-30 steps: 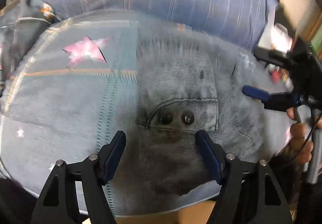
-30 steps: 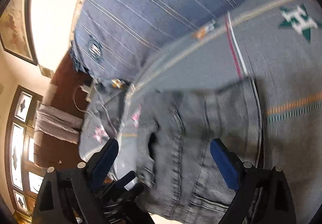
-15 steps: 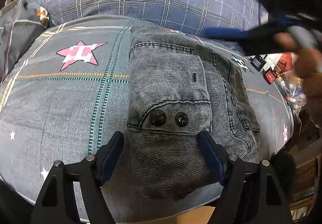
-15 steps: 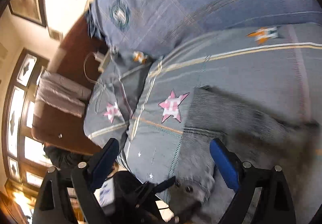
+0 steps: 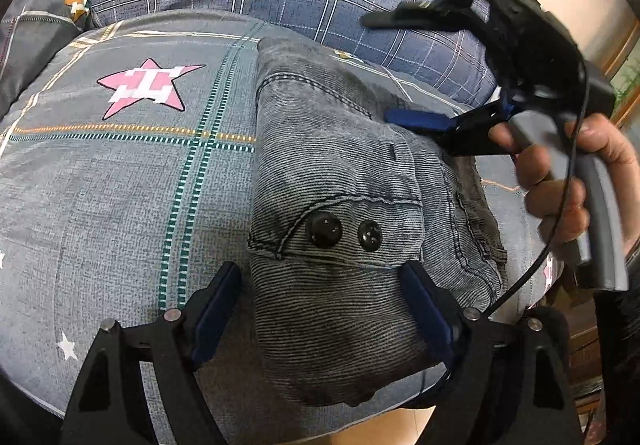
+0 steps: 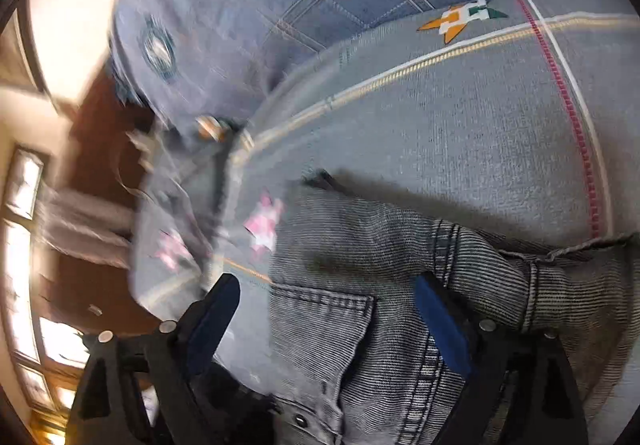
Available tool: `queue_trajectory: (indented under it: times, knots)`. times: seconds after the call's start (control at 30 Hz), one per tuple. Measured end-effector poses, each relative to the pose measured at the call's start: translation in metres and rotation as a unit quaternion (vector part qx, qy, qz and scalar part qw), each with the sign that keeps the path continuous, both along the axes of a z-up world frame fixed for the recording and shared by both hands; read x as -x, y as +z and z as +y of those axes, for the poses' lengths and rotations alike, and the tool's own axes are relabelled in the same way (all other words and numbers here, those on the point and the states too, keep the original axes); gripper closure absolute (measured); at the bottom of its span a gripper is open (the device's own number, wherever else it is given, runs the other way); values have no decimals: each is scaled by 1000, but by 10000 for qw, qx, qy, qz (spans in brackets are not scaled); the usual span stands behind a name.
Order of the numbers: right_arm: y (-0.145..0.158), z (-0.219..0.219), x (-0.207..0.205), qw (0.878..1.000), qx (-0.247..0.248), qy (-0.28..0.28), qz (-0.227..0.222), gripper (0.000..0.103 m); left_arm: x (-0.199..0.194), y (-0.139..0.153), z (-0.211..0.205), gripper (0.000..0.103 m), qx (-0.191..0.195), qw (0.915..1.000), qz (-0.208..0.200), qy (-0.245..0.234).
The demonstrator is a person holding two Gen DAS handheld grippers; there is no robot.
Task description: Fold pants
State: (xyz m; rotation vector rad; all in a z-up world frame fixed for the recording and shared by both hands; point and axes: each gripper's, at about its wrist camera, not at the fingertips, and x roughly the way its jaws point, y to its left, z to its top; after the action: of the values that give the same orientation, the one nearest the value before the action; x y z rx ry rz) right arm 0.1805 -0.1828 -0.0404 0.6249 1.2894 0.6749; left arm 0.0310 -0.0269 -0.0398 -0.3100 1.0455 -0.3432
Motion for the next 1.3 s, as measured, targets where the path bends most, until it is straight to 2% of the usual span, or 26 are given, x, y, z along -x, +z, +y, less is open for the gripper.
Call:
queue_trajectory:
  times: [0.1,0.17,0.23,0.27,0.3,0.33,0.4,0.47,0.53,0.6,0.67,0.73,0.83,0.9,1.0,1.07,1.13,1.23,1.27,1.3]
  knots:
    - [23,5,2,9995,7,77,-310,12,-1,11,11,20,165,9998,-120,58]
    - [31,-3,7,9984,-241,2,-506,12,3,23,21,21,359,9986,-368,153]
    - [13,-7,10,9991,-200,-117,-347,12,5,31,28,20,379,9968,-609,340]
    - [-6,-13,10,9988,-423,-198,-170,14,3,29,29,20,339,9968,-615,387]
    - [-11,-20,12,9970,-692,-289,-173,14,-2,22,27,20,224,9979,-465,385]
    - [-10,-21,13,9964,-754,-348,-192,14,-6,12,23,20,102,9992,-248,301]
    - [1,-17,12,9977,-587,-284,-184,12,-12,-6,16,20,-78,9998,101,173]
    - [15,-11,10,9990,-323,-198,-231,12,-12,-3,14,19,-162,9997,-96,159]
    - [35,-6,7,9990,-74,45,-446,12,-14,-5,15,19,-120,9998,-63,160]
    - [54,24,-2,9941,771,476,-597,12,-17,-6,14,19,-93,9998,-54,176]
    - [68,54,-9,9813,1499,867,-845,12,-17,-5,13,19,-133,9998,-83,151]
    - [71,97,-18,9607,2183,1454,-906,12,-19,-6,13,19,-120,9998,-85,143]
    - [62,146,-26,9156,3221,2142,-1095,12,-16,-6,13,19,-130,9998,-101,131]
    - [41,169,-30,8874,3682,2642,-851,12,-12,-6,12,19,-134,9998,-113,114]
    - [12,179,-38,8366,4551,2954,-763,12,-7,-6,13,19,-129,9998,-132,93]
    - [7,171,-54,8226,4948,2661,-877,12,-5,-6,14,19,-121,9998,-136,103]
    - [8,153,-65,8465,4742,2306,-735,12,-5,-6,14,19,-122,9998,-140,80]
    - [20,134,-58,8600,4618,1941,-973,12,-4,-6,13,18,-144,9998,-148,81]
    - [24,129,-55,8675,4509,1821,-1046,12,-4,-5,13,18,-158,9997,-157,83]
    - [33,121,-52,8808,4287,1644,-1156,12,-4,-5,14,18,-146,9997,-159,101]
